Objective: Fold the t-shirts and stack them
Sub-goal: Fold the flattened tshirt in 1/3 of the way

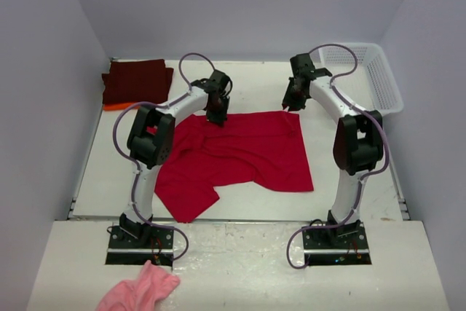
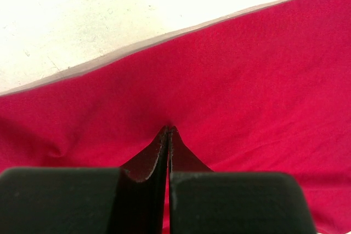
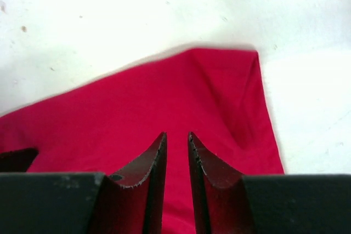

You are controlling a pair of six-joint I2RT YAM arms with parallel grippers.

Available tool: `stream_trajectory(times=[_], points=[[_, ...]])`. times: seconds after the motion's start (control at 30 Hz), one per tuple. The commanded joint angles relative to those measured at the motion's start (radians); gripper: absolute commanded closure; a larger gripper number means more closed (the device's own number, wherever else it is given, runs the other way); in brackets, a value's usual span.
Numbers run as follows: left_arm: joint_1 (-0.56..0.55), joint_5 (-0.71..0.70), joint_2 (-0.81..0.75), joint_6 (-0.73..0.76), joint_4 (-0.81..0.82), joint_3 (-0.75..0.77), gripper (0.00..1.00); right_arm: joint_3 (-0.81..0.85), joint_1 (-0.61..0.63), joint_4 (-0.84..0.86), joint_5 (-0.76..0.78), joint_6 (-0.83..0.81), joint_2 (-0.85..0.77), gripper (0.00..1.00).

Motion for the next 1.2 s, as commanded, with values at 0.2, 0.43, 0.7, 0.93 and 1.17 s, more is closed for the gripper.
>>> stream_trajectory(times=[0.2, 0.43, 0.7, 0.93, 1.17], points=[[0.006, 0.016, -0.005, 0.023, 0.003, -0.012, 1.0, 0.26, 0.024, -0.14, 0.019, -0.156, 0.155, 0.75], [0.006, 0.017, -0.012, 0.026, 0.006, -0.033, 1.0, 0.033, 0.026, -0.091, 0.068, -0.11, 0.017, 0.56], [0.006, 0.02, -0.021, 0.026, 0.012, -0.043, 1.0, -0.062, 0.027, -0.054, 0.093, -0.107, 0.006, 0.56], [0.006, 0.016, -0.021, 0.029, 0.009, -0.041, 1.0, -0.119, 0.027, -0.01, 0.058, -0.078, -0.012, 0.77], [0.006, 0.014, -0.008, 0.029, 0.013, -0.055, 1.0, -0.091, 0.029, -0.011, 0.076, -0.09, -0.006, 1.0]])
